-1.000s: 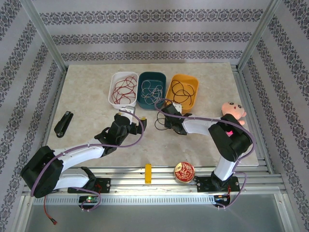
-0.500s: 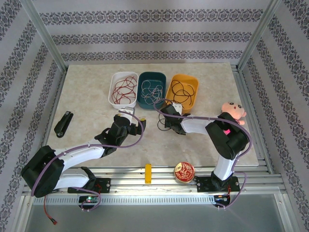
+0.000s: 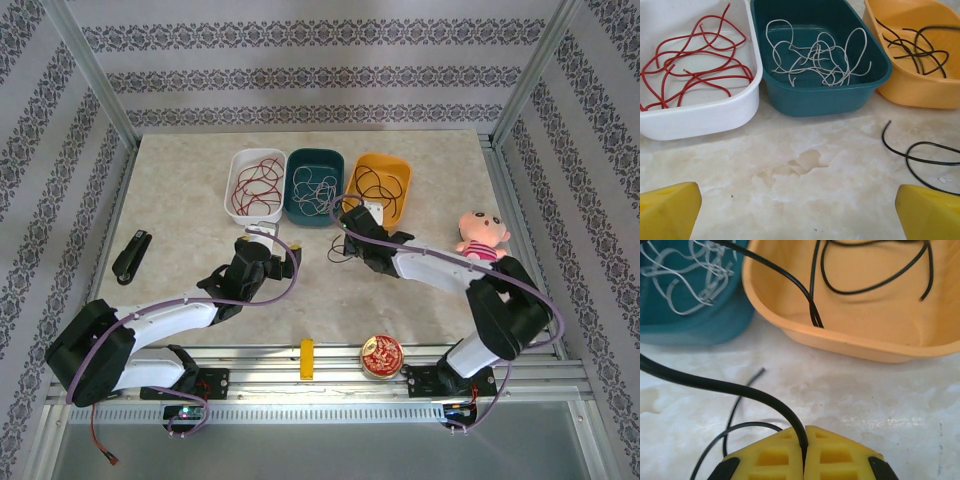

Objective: Untangle the cables

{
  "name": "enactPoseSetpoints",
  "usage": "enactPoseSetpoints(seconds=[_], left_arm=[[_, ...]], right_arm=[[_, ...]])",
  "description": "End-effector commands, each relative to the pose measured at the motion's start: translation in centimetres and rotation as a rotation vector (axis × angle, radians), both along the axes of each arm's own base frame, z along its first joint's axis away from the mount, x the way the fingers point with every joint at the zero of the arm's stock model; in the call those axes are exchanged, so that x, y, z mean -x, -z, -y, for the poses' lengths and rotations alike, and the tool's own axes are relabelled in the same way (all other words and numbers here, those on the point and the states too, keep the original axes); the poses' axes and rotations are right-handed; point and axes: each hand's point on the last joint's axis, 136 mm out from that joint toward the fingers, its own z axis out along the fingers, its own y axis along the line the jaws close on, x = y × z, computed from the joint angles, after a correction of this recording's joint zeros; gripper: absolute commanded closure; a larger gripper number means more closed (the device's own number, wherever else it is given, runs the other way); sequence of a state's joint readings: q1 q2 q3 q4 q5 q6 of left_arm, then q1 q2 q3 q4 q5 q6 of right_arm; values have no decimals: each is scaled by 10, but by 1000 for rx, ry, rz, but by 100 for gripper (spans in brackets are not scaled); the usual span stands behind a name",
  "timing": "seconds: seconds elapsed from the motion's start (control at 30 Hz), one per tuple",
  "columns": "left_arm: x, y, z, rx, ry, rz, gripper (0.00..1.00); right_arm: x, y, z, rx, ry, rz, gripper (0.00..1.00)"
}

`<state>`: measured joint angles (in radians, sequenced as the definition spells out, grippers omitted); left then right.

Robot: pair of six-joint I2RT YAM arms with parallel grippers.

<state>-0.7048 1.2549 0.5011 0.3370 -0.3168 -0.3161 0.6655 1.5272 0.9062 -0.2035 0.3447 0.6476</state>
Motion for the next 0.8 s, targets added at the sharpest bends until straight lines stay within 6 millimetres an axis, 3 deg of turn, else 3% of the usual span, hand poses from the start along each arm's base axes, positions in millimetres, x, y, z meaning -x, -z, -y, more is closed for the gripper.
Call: enactPoseSetpoints(seconds=[0.0,0.47,0.77], left_arm=[[-2,-6,-11,15,-51,29,1],[0,-8,-22,-16,-84,43,1],[1,-7,-22,-17,-83,39,1]], right_arm=[[4,-31,3,6,-13,48,100],[13,-142,18,-55,-56,234,100],[0,-190,41,-53,-30,323,100]])
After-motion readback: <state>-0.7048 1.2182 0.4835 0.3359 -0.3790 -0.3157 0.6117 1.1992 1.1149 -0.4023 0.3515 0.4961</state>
